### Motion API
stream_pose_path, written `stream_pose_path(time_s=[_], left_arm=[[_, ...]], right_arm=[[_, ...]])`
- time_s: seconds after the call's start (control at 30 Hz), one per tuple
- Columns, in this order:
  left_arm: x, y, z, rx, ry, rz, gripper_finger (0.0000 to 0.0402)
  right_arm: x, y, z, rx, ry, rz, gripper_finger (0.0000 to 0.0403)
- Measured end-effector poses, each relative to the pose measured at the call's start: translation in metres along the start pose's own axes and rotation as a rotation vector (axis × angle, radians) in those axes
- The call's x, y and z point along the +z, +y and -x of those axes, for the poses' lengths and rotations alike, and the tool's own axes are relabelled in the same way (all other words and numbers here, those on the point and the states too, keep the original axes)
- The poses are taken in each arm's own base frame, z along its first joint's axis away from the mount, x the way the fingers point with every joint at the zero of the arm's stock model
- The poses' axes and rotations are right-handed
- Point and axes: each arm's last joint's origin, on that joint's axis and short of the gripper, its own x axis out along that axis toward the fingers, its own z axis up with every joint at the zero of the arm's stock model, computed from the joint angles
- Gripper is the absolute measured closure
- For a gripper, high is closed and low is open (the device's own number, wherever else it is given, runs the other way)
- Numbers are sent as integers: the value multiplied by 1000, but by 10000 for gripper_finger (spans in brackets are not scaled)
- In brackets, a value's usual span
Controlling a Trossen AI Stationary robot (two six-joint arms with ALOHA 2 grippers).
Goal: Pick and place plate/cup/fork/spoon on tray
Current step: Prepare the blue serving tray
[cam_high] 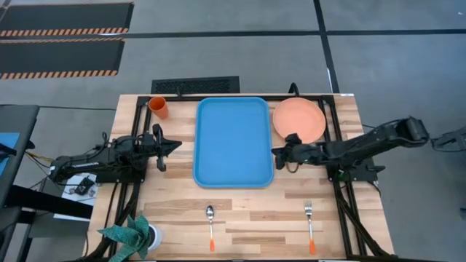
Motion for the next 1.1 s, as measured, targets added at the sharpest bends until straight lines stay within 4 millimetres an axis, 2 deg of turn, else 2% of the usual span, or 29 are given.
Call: stream_pose_path(time_s=[0.3, 0.5, 0.83, 1.1], left_arm=[[1, 2, 0, 62, -15, -1, 401], [1, 2, 0, 74, -16, 9, 401], [1, 2, 0, 71, -11, 2, 402], [1, 2, 0, 71, -10, 0, 402]], right_arm=[[7, 10, -27, -240, 107, -44, 258], [9, 6, -49, -368, 145, -97, 234], [11, 2, -82, -444, 194, -120, 248], [9, 3, -95, -471, 218, -112, 299]])
